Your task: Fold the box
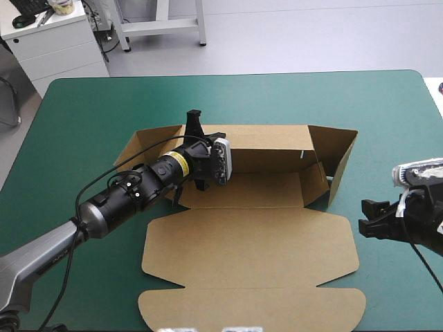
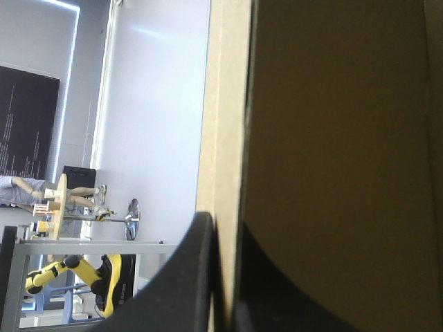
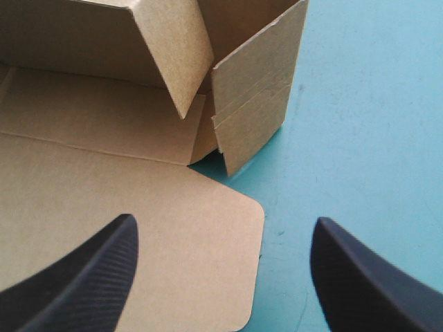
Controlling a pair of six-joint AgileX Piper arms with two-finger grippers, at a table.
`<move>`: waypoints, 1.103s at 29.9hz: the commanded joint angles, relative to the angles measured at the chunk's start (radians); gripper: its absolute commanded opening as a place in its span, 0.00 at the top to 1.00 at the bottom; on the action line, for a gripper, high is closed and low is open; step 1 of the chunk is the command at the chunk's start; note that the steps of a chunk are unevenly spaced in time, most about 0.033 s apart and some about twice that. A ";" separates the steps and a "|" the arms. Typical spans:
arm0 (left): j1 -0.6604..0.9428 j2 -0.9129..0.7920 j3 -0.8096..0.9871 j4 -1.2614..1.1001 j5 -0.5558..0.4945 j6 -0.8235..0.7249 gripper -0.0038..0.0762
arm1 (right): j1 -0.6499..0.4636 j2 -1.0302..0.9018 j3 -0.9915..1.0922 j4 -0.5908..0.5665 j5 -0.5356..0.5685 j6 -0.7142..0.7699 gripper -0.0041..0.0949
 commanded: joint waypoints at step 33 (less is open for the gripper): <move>0.011 -0.021 -0.008 -0.017 0.059 -0.082 0.96 | -0.006 1.031 -0.812 0.039 0.042 0.066 0.19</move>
